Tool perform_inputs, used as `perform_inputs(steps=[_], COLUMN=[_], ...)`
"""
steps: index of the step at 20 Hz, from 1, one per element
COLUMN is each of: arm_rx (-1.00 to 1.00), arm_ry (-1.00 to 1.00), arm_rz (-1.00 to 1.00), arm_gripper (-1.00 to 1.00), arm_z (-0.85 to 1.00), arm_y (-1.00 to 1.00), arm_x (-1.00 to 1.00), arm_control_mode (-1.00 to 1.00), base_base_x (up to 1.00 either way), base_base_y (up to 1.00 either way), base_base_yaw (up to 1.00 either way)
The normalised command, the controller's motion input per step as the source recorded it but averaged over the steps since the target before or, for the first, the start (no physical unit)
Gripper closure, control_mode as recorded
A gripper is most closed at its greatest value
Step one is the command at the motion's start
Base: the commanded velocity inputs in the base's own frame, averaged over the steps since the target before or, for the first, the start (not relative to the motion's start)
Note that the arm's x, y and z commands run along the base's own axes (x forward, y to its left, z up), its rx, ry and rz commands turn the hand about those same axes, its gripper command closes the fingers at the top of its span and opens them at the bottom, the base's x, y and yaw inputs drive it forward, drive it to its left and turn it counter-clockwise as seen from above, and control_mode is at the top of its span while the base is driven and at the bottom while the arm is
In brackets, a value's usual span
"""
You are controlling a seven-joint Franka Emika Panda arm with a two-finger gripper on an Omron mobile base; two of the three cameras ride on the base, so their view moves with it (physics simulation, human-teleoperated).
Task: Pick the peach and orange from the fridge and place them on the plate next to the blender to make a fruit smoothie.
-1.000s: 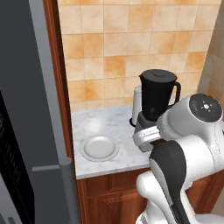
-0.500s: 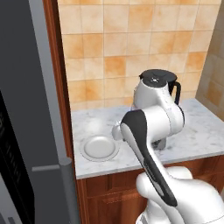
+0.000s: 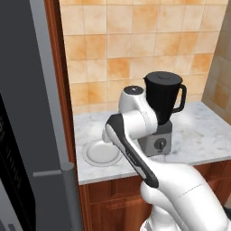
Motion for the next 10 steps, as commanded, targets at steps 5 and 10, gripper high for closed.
perform_inputs(steps=[5,10], arm_rx=[-0.02,0.00], arm_ry=[0.00,0.00], arm_rz=[0.00,0.00], arm_gripper=[1.00,1.00], arm_z=[-0.53,-0.60], arm_y=[0.15,0.21], arm_x=[0.76,0.71], arm_control_mode=[-1.00,-1.00], base_base_x=[0.00,0.00], base_base_y=[0.00,0.00], base_base_yaw=[0.00,0.00])
